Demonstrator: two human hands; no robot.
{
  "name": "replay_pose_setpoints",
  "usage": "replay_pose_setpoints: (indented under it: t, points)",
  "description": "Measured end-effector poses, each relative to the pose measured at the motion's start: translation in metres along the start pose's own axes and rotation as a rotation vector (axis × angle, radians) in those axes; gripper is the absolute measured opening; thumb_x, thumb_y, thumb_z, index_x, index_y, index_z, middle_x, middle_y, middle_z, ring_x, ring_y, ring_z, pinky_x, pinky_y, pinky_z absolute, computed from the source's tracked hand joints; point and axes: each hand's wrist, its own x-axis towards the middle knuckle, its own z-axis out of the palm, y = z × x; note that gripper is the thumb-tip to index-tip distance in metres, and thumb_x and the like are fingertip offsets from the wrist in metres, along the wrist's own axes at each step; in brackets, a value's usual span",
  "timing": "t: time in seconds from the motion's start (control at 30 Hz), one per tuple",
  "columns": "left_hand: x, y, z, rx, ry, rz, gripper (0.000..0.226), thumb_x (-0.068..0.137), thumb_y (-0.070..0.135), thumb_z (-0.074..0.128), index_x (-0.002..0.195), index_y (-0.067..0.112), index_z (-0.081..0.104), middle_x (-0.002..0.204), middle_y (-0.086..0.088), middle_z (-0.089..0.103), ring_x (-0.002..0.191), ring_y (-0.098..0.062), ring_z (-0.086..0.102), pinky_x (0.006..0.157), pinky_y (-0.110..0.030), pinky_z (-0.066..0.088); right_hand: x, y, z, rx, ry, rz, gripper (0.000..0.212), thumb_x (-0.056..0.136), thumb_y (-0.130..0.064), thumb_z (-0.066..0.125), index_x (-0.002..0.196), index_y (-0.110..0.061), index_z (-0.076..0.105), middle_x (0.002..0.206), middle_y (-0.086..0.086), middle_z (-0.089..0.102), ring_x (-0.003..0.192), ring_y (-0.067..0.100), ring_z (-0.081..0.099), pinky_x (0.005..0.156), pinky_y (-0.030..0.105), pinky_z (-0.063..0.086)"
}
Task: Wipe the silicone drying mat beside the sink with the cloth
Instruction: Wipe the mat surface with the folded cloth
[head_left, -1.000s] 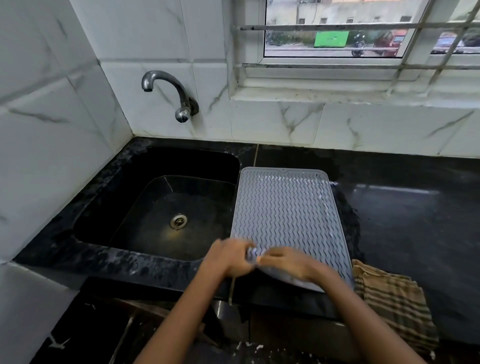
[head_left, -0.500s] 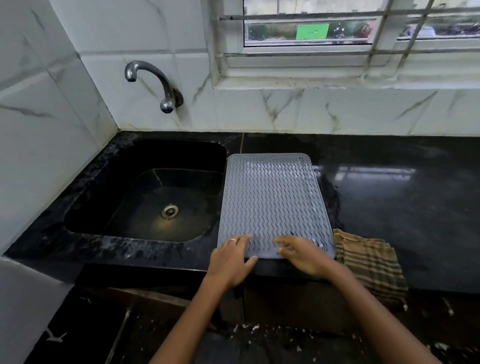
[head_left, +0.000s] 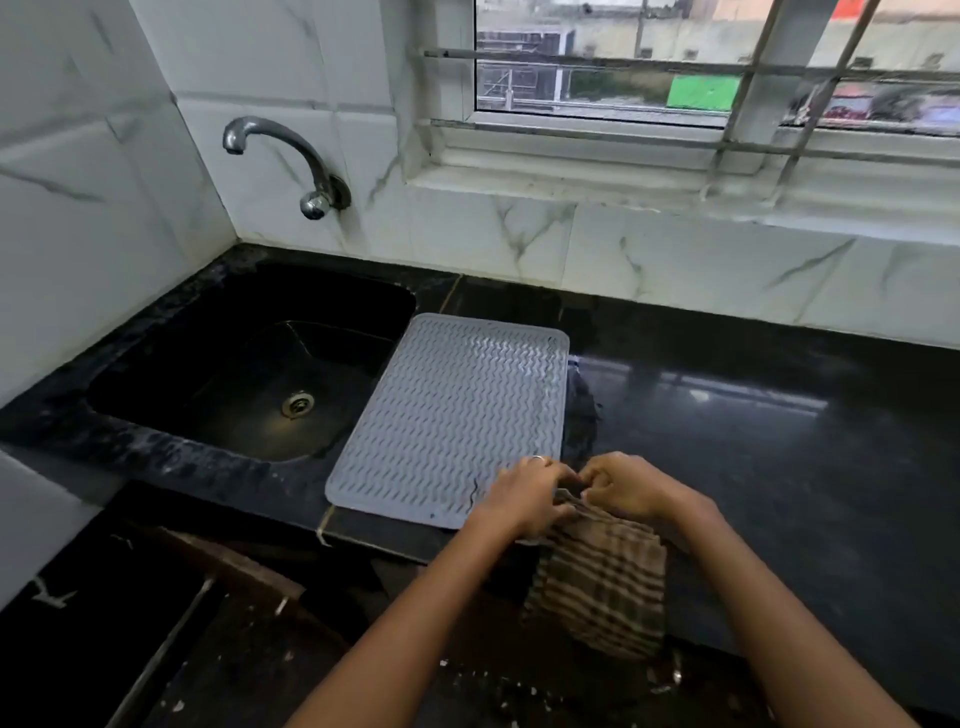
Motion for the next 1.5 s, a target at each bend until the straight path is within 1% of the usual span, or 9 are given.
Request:
replay_pose_setpoints:
  t: [0.17, 0.37, 0.53, 0.67, 0.9, 1.03, 1.2, 1.33, 1.5]
  points:
    - [0.028, 0.026, 0.021, 0.14, -0.138, -0.021, 0.074, 0.076, 0.054, 0.07, 0.139, 0.027, 0.042, 0.141, -0.003, 0.04, 0.131, -0.027, 0.034, 0.108, -0.051, 0.031, -0.01, 0.052, 0.01, -0.04, -0.045, 0.069, 0.062, 0.074, -0.034, 0.075, 0.127, -0.018, 0.05, 0.124, 0.007, 0.049, 0.11, 0.023, 0.051, 0.091, 0.033, 0.047]
    - [0.034, 0.028, 0.034, 0.158, -0.142, -0.035, 0.077, 0.064, 0.056, 0.079, 0.128, 0.028, 0.044, 0.126, -0.001, 0.051, 0.12, -0.025, 0.042, 0.1, -0.048, 0.031, -0.01, 0.062, 0.025, -0.002, -0.051, 0.004, 0.072, 0.063, -0.035, 0.083, 0.123, -0.019, 0.048, 0.12, 0.004, 0.051, 0.111, 0.023, 0.049, 0.09, 0.032, 0.046]
    - [0.036, 0.041, 0.021, 0.22, -0.365, -0.125, 0.058, 0.076, 0.05, 0.073, 0.12, 0.018, 0.051, 0.117, -0.006, 0.062, 0.109, -0.026, 0.055, 0.093, -0.04, 0.034, -0.002, 0.055, 0.025, -0.088, -0.288, -0.011, 0.051, 0.066, -0.032, 0.082, 0.106, -0.018, 0.054, 0.105, 0.003, 0.06, 0.086, 0.016, 0.054, 0.063, 0.026, 0.046]
    - [0.04, 0.05, 0.01, 0.183, -0.561, -0.171, 0.049, 0.082, 0.041, 0.07, 0.119, 0.01, 0.06, 0.11, -0.008, 0.062, 0.091, -0.023, 0.054, 0.076, -0.034, 0.042, 0.005, 0.042, 0.02, -0.244, -0.454, -0.049, 0.041, 0.073, -0.031, 0.077, 0.105, -0.014, 0.057, 0.105, 0.006, 0.063, 0.082, 0.015, 0.055, 0.068, 0.027, 0.047]
    - [0.029, 0.038, -0.041, 0.036, -0.813, -0.256, 0.041, 0.088, 0.039, 0.065, 0.117, 0.009, 0.064, 0.111, -0.006, 0.065, 0.094, -0.018, 0.058, 0.084, -0.028, 0.047, 0.006, 0.01, -0.018, -0.143, -0.611, -0.258, 0.035, 0.078, -0.024, 0.074, 0.109, -0.01, 0.066, 0.101, 0.002, 0.067, 0.092, 0.019, 0.063, 0.08, 0.031, 0.055]
    - [0.02, 0.023, -0.106, 0.07, -0.612, -0.241, 0.029, 0.09, 0.031, 0.06, 0.114, 0.014, 0.065, 0.106, 0.001, 0.063, 0.097, -0.017, 0.059, 0.093, -0.032, 0.047, 0.014, -0.026, -0.06, -0.125, -0.354, -0.412, 0.024, 0.08, -0.02, 0.072, 0.101, -0.012, 0.064, 0.093, -0.002, 0.062, 0.088, 0.017, 0.058, 0.076, 0.027, 0.051]
    - [0.026, -0.008, -0.174, 0.25, 0.037, -0.229, 0.013, 0.089, 0.03, 0.06, 0.093, 0.024, 0.07, 0.091, 0.002, 0.066, 0.086, -0.015, 0.059, 0.082, -0.032, 0.036, 0.038, -0.074, -0.104, -0.064, 0.25, -0.379, 0.017, 0.084, -0.022, 0.061, 0.1, -0.017, 0.059, 0.094, 0.004, 0.063, 0.085, 0.024, 0.061, 0.077, 0.043, 0.054]
    - [0.044, -0.051, -0.169, 0.525, 0.436, -0.079, 0.029, 0.088, 0.043, 0.056, 0.113, 0.033, 0.068, 0.12, 0.005, 0.063, 0.111, -0.021, 0.054, 0.095, -0.038, 0.031, 0.076, -0.095, -0.083, -0.138, 0.695, -0.407, 0.009, 0.086, -0.015, 0.053, 0.094, -0.015, 0.056, 0.091, 0.005, 0.063, 0.081, 0.027, 0.059, 0.068, 0.039, 0.049]
    - [0.052, -0.118, -0.095, 0.406, 0.193, -0.049, 0.043, 0.093, 0.017, 0.045, 0.133, 0.032, 0.052, 0.138, 0.004, 0.055, 0.131, -0.016, 0.046, 0.119, -0.042, -0.004, 0.121, -0.079, 0.001, -0.275, 0.417, -0.368, 0.022, 0.092, -0.016, 0.046, 0.111, -0.011, 0.054, 0.113, 0.012, 0.063, 0.101, 0.031, 0.058, 0.083, 0.04, 0.045]
